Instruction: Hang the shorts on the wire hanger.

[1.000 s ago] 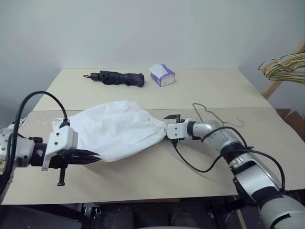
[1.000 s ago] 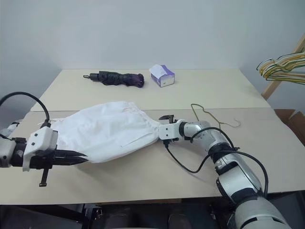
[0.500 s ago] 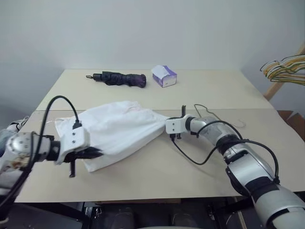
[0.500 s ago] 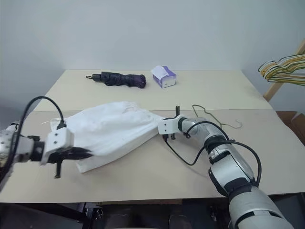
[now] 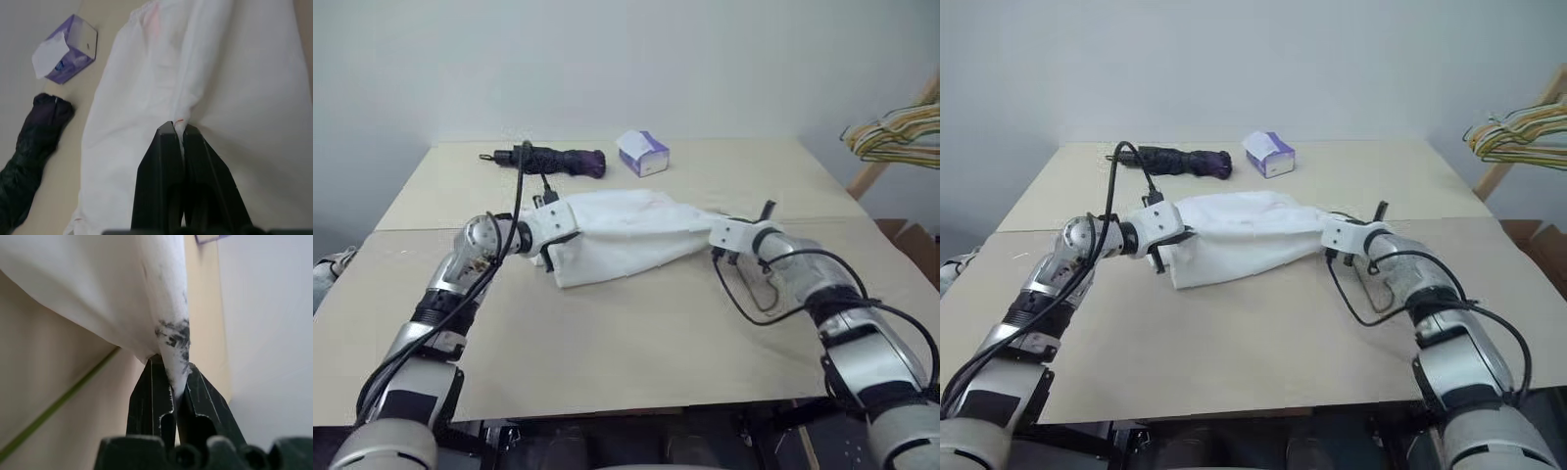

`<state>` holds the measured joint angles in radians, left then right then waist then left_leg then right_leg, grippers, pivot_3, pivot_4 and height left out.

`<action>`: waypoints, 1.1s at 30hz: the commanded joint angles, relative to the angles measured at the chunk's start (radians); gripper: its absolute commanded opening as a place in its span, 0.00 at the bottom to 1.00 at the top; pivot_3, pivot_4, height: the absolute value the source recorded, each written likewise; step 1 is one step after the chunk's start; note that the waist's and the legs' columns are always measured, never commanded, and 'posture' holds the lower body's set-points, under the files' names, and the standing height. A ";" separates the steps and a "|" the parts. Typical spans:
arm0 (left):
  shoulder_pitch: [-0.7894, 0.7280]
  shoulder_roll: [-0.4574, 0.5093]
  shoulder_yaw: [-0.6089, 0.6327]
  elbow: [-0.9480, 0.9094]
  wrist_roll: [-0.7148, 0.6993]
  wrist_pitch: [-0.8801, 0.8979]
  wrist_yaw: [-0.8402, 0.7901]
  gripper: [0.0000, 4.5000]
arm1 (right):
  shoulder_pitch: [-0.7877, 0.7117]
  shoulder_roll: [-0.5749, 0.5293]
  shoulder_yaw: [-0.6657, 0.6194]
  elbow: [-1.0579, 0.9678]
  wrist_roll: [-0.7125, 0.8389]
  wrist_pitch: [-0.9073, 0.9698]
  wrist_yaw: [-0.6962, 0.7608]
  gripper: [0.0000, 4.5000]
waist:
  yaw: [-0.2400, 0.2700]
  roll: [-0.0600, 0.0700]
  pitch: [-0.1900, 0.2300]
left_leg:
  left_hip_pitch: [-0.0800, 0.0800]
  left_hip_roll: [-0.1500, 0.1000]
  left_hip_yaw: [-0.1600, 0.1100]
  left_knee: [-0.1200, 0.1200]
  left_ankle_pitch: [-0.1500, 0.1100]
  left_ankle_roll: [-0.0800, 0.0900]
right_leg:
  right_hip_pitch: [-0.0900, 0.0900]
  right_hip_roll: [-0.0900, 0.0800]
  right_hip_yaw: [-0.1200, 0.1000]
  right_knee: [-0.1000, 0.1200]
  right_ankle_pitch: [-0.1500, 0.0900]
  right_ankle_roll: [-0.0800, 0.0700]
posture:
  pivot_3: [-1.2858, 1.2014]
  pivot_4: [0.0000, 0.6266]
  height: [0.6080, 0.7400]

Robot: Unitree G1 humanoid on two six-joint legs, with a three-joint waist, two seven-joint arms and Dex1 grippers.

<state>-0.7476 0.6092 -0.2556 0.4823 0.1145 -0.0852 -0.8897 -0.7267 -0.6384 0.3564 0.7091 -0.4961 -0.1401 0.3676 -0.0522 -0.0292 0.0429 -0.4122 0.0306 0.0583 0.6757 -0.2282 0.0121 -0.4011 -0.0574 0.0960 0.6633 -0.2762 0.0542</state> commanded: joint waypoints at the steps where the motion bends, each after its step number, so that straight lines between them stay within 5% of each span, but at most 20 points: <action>1: 0.034 0.088 0.052 -0.063 -0.057 -0.063 -0.107 0.00 | 0.168 -0.067 -0.088 -0.406 0.080 0.149 0.166 0.00 | -0.017 0.000 0.000 | -0.002 0.000 -0.002 0.000 0.000 0.000 | -0.001 0.000 -0.001 0.000 0.000 0.000 | 0.50 0.00 1.00; 8: 0.210 0.362 0.130 -0.208 -0.177 -0.130 -0.364 0.00 | 0.405 -0.087 -0.039 -0.963 0.057 0.365 0.403 0.00 | -0.055 0.001 0.000 | -0.001 0.002 -0.009 0.000 0.000 0.000 | -0.002 0.003 0.001 0.002 0.000 0.000 | 0.52 0.00 1.00; 15: 0.624 0.622 0.292 -0.572 -0.395 0.047 -0.583 0.00 | 0.461 -0.164 0.026 -1.061 0.042 0.271 0.529 0.00 | -0.018 0.000 0.000 | -0.002 0.003 -0.002 0.003 -0.001 0.001 | -0.001 -0.001 -0.003 0.000 -0.001 0.002 | 0.52 0.00 1.00; 20: 0.923 0.621 0.391 -0.798 -0.397 0.118 -0.530 0.00 | 0.463 -0.196 0.041 -1.069 0.017 0.223 0.554 0.00 | 0.007 0.000 -0.001 | 0.008 0.003 0.003 0.002 -0.002 0.001 | 0.007 -0.002 -0.003 0.000 -0.002 0.001 | 0.53 0.00 1.00; 33: 1.044 0.633 0.378 -0.931 -0.366 0.196 -0.517 0.00 | 0.536 -0.263 0.008 -1.124 0.021 0.165 0.623 0.00 | 0.035 -0.001 -0.001 | 0.011 0.003 0.004 0.002 -0.003 0.001 | 0.011 -0.002 -0.003 -0.003 -0.003 0.000 | 0.52 0.00 1.00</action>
<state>0.2912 1.2276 0.1025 -0.4272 -0.2419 0.1082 -1.3915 -0.1952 -0.8815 0.4148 -0.3856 -0.4857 0.0222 0.9776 -0.0171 -0.0306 0.0417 -0.4005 0.0333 0.0620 0.6775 -0.2314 0.0130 -0.3898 -0.0590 0.0925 0.6601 -0.2796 0.0544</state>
